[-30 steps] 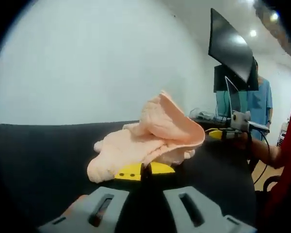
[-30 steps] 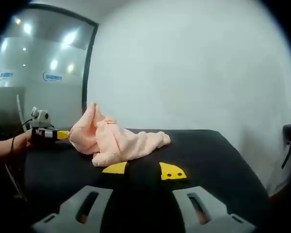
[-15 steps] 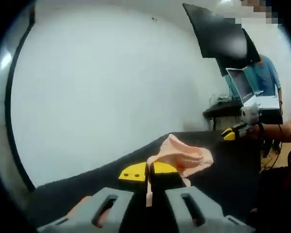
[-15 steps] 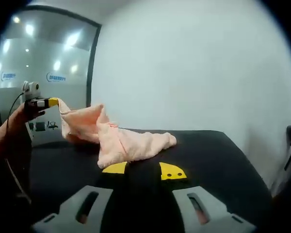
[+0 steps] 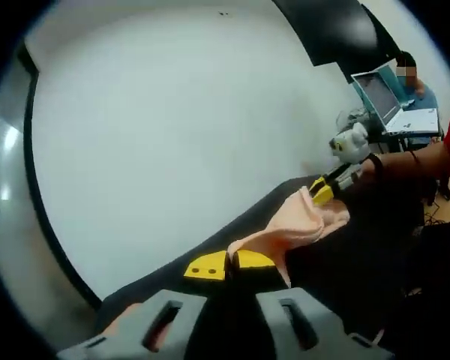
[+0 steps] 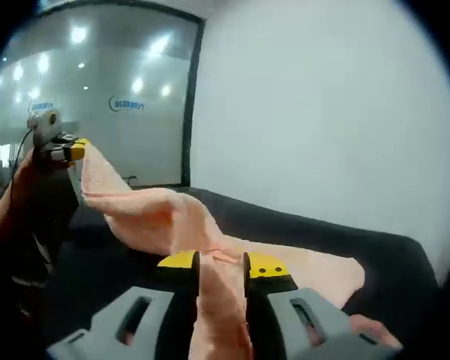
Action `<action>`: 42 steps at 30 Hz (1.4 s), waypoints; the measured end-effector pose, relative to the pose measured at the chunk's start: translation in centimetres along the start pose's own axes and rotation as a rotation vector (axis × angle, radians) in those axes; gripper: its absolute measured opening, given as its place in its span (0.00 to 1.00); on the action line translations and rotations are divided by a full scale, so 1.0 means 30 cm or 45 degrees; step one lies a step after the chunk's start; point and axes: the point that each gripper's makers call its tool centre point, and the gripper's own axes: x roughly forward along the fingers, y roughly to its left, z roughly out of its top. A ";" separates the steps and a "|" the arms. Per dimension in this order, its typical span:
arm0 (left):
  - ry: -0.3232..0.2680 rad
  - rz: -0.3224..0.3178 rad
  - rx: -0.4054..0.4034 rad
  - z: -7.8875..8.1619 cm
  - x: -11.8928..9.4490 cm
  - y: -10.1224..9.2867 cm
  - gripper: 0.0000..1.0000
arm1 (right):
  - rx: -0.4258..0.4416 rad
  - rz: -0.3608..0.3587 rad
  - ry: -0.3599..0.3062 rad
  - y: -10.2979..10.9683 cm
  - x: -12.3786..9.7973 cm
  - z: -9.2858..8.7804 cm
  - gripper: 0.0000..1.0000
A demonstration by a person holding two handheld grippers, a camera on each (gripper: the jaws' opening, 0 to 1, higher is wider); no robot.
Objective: Fold the towel on the table until its edges align and the towel forms a compact rectangular stack.
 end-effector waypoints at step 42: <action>-0.296 0.301 0.284 0.657 -0.413 0.382 0.00 | -0.384 -0.176 -0.695 0.267 -0.525 1.042 0.00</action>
